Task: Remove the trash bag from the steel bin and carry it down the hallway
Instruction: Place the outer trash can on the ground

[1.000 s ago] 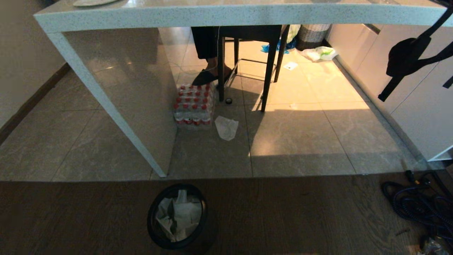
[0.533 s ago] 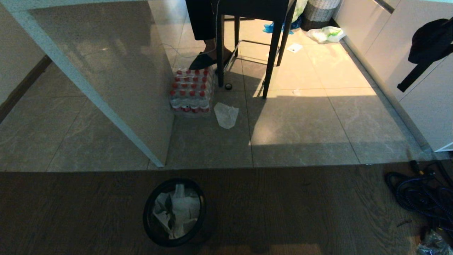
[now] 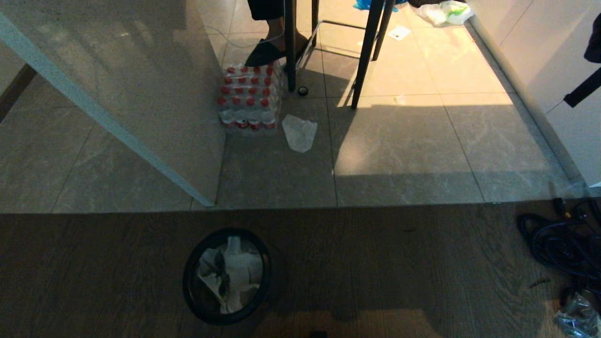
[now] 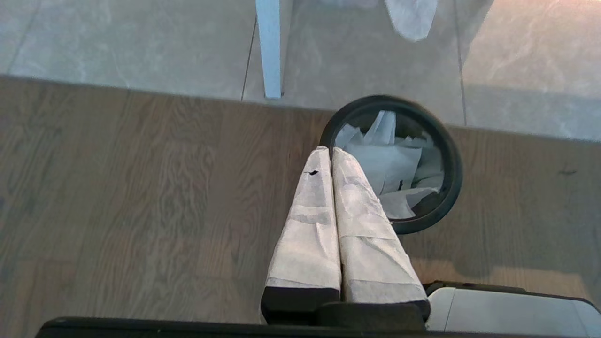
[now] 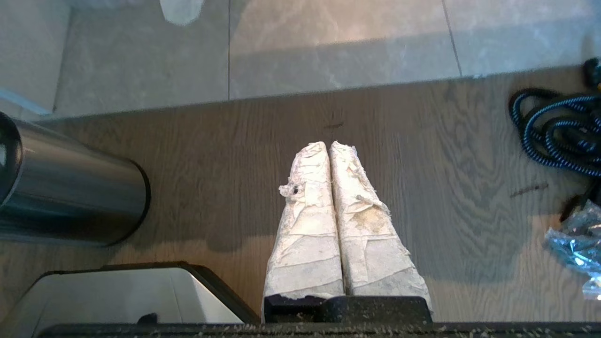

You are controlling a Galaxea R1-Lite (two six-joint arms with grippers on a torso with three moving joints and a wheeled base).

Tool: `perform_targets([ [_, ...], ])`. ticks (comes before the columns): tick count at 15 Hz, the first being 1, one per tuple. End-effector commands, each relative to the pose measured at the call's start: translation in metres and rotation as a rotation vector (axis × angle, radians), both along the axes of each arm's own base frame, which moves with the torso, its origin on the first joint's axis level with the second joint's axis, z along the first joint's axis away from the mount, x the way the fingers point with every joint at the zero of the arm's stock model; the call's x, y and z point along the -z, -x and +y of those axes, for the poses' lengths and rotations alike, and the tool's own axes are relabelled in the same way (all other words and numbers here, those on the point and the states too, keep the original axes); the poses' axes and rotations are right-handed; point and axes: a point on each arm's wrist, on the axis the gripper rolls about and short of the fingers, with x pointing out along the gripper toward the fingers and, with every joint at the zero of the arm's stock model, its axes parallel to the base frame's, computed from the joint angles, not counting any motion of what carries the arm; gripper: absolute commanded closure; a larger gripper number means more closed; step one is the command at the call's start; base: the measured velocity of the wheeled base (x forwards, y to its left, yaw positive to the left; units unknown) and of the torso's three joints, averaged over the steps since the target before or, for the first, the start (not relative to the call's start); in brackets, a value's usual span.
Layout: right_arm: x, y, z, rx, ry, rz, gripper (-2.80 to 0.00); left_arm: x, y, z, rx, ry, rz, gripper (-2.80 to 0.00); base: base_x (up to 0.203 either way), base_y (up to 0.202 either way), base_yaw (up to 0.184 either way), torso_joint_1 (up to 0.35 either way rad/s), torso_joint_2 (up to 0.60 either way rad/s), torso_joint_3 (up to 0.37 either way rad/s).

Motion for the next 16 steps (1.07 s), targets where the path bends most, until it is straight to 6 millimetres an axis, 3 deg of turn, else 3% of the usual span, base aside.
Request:
perform_targets([
  [1, 0.000, 0.000, 0.000, 0.000, 0.000, -0.001, 0.00, 0.000, 0.000, 0.000, -0.002, 0.000, 0.002, 0.00, 0.000, 0.000, 0.000, 0.002, 0.01, -0.194],
  [8, 0.000, 0.000, 0.000, 0.000, 0.000, -0.001, 0.00, 0.001, 0.000, 0.000, -0.005, -0.012, 0.009, 0.00, 0.000, 0.000, 0.000, 0.002, 0.00, -0.192],
  [14, 0.000, 0.000, 0.000, 0.000, 0.000, -0.001, 0.00, 0.000, 0.000, 0.000, 0.013, -0.114, 0.010, 0.00, 0.000, 0.000, 0.000, 0.002, 0.00, -0.030],
  [16, 0.000, 0.000, 0.000, 0.000, 0.000, -0.001, 0.00, -0.026, 0.009, -0.003, 0.111, -0.144, -0.050, 0.00, 0.000, 0.000, 0.000, 0.000, 0.00, 0.000],
])
